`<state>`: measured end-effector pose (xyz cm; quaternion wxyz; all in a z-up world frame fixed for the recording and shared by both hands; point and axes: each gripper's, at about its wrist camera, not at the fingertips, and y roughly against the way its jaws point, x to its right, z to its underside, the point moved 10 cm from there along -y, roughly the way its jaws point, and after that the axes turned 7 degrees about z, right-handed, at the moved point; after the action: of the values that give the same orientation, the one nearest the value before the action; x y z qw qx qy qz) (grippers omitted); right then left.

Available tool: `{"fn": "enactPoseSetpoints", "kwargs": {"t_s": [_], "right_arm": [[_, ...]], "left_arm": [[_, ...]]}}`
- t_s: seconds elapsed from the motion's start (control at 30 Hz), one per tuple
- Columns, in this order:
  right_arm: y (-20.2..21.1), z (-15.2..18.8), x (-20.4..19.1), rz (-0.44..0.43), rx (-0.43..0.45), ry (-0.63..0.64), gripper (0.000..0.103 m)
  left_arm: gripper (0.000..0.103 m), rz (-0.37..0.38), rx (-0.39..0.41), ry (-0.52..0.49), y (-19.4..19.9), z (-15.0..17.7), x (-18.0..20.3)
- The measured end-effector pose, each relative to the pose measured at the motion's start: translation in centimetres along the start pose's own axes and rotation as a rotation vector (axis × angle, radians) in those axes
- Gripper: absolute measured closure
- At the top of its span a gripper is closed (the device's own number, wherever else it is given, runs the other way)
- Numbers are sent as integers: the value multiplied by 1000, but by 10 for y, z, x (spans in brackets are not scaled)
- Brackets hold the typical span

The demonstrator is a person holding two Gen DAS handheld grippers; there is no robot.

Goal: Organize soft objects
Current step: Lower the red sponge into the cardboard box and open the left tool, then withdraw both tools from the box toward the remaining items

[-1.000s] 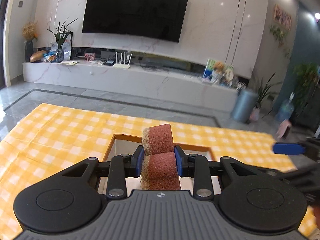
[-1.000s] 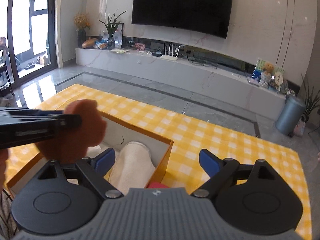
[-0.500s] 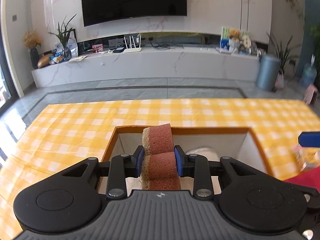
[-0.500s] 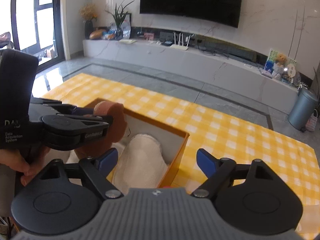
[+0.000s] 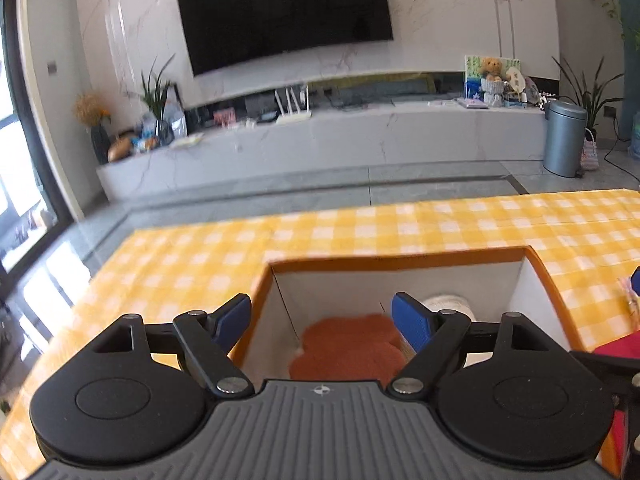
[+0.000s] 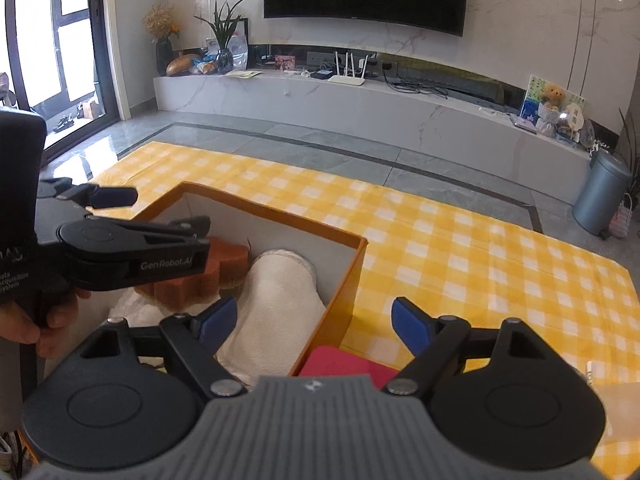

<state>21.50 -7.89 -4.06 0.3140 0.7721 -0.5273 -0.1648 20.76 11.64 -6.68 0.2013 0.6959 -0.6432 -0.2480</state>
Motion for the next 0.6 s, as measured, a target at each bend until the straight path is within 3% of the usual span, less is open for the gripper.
{"fn": "enactPoseSetpoints", "kwargs": {"t_s": [0.13,0.27,0.6], "right_arm": [[13,-5,5,10,15,-15,20],[27,-6,7,22,30,-5,19],[62,-11,16,57,87,2,19]], "left_arm": [[9,13,-4,-14,8,-1,0],[9,97,20,11,21,-2,6],[8,202,63,29,63,-14,23]]}}
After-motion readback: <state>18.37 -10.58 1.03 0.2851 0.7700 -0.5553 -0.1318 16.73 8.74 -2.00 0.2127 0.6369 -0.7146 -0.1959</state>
